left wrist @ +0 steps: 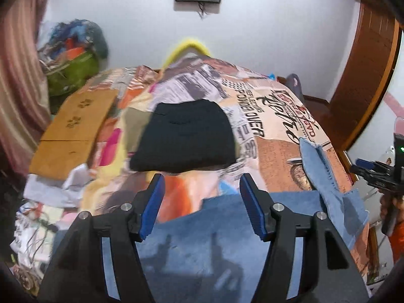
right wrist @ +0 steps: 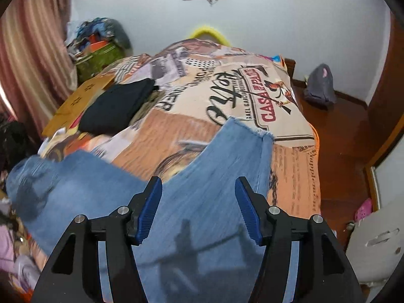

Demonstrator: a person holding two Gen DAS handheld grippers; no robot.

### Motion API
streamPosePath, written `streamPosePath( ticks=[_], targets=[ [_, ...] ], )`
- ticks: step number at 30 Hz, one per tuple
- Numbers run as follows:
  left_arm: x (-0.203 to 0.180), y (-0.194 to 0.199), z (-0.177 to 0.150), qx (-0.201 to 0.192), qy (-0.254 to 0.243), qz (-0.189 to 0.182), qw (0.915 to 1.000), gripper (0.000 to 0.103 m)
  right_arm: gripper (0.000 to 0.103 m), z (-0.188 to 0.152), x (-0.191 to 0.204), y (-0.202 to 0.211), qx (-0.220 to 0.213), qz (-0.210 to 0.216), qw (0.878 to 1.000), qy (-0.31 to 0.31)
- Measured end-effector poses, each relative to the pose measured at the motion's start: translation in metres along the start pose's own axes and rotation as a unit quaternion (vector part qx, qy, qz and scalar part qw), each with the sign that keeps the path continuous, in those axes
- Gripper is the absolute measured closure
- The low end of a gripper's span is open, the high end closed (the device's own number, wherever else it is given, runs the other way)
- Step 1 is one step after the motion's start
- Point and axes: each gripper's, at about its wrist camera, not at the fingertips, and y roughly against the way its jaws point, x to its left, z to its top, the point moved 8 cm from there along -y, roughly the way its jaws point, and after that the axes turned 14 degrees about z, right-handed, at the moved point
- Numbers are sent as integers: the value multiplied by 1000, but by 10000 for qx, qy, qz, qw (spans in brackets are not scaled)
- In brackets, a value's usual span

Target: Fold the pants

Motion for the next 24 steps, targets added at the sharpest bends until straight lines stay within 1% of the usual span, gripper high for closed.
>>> streamPosePath(
  ticks=[3,7,12,15,18,21,23,24],
  targets=[
    [-19,-33,6,229,16,-82,9997,42,47,17,-23,-25,42,-67,9999,-129],
    [-32,-75,5,525,-31,-18,9986,42,47,35,-46,-61,120,-114,9995,-263],
    [-42,-119,-4,825,-142,51,9965,42,47,50,-65,-110,314,50,9984,-472],
    [-46,-140,-14,1049,-128,21,9944,42,47,51,-76,-144,560,44,9969,-548],
    [-50,-153,-21,1184,-135,-3,9929,42,46,43,-85,-174,906,60,9940,-609],
    [-55,-157,-24,1187,-184,-51,9928,42,47,40,-85,-177,884,78,9942,-602],
    [-60,-155,-26,1183,-192,-82,9928,42,53,37,-86,-171,872,82,9946,-565],
    [-62,-153,-27,1183,-183,-105,9928,42,60,35,-87,-168,866,90,9945,-576]
  ],
)
